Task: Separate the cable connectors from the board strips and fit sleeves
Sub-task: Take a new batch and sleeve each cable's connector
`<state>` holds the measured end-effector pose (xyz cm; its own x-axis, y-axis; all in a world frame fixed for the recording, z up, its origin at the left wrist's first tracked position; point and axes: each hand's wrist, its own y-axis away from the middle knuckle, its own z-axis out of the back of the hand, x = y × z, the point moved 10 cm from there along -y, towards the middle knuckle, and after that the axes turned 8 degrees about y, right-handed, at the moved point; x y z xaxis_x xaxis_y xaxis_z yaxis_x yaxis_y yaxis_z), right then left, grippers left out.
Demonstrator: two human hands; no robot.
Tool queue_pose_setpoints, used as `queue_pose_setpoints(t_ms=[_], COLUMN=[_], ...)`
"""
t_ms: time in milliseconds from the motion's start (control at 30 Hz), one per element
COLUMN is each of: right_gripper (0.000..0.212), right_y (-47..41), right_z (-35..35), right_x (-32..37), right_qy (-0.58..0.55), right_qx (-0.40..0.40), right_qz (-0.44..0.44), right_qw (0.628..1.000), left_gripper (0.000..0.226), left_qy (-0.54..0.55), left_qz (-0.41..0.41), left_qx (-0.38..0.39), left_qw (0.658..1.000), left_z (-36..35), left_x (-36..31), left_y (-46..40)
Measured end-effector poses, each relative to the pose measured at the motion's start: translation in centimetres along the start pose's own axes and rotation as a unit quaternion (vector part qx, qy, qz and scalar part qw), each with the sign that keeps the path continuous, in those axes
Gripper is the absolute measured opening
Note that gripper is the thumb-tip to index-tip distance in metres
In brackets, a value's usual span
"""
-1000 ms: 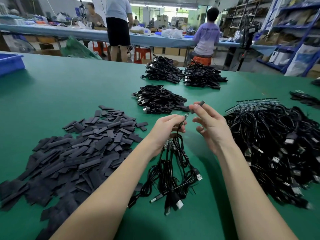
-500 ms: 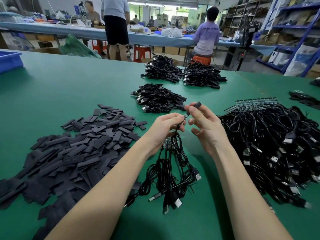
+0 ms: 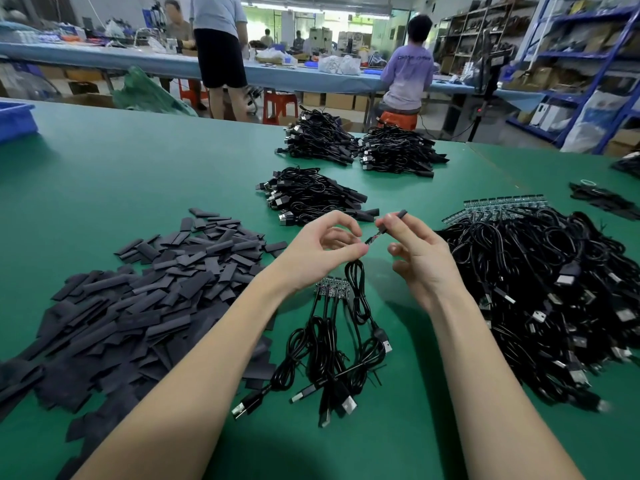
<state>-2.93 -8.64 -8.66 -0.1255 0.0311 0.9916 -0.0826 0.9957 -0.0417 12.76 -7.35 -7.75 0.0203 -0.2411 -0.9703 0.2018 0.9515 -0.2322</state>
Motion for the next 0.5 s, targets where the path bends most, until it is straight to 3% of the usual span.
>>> queue_pose_setpoints(t_ms=[200, 300, 500], right_gripper=[0.036, 0.042, 0.026], right_y=[-0.2, -0.2, -0.1], right_z=[0.1, -0.3, -0.7], right_x=[-0.5, -0.8, -1.1], right_qy=[0.006, 0.021, 0.023], right_qx=[-0.006, -0.004, 0.008], right_qz=[-0.012, -0.013, -0.011], right_qw=[1.000, 1.000, 1.000], left_gripper=[0.014, 0.012, 0.010], left_qy=[-0.080, -0.093, -0.096], left_qz=[-0.062, -0.077, -0.082], left_qx=[-0.022, -0.051, -0.065], left_qw=[0.995, 0.991, 0.990], left_z=[-0.1, 0.3, 0.5], left_x=[-1.3, -1.5, -1.7], left_y=[0.2, 0.3, 0.2])
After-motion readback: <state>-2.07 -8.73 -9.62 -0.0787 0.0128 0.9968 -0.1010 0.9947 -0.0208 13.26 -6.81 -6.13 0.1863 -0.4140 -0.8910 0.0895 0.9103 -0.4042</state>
